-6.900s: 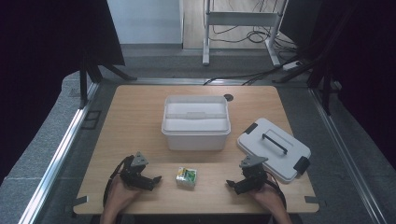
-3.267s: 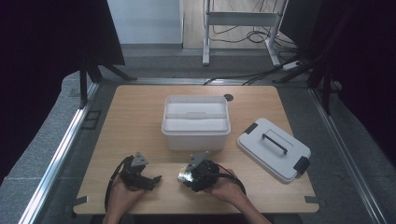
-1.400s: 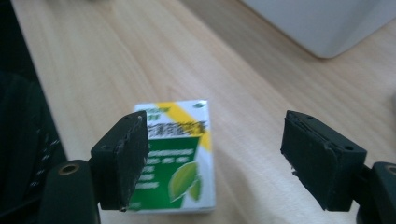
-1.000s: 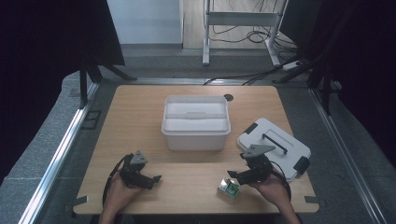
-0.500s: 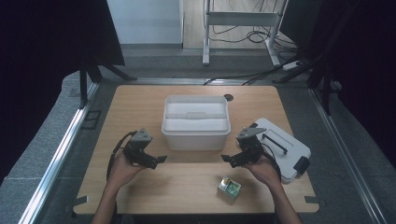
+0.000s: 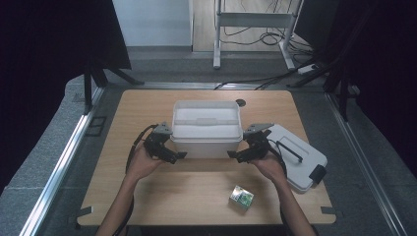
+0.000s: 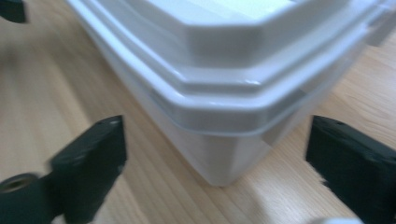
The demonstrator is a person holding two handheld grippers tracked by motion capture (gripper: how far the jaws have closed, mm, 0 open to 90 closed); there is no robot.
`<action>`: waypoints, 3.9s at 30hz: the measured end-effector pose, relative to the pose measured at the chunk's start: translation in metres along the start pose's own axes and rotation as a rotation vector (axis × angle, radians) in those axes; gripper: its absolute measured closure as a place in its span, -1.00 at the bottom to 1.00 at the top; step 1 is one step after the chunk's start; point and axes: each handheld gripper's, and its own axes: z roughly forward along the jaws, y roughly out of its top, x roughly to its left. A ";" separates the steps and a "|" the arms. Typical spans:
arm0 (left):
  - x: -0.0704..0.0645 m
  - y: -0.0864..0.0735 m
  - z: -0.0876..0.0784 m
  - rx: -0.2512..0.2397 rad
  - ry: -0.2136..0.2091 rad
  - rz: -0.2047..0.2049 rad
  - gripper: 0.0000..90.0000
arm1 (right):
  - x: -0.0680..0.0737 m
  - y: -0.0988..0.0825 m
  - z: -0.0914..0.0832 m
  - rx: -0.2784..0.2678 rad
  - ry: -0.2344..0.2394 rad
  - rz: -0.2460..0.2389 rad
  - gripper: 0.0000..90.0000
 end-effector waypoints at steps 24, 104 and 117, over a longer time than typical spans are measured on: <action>-0.038 -0.018 -0.019 0.003 -0.033 0.016 -1.00 | 0.030 -0.018 -0.021 0.003 0.064 -0.022 -0.83; -0.018 0.102 -0.030 0.136 -0.171 0.447 -0.36 | 0.027 -0.123 -0.051 0.098 -0.123 -0.001 -0.96; -0.027 0.114 0.015 0.200 -0.245 0.509 0.26 | 0.027 -0.123 -0.051 0.097 -0.123 -0.002 -0.95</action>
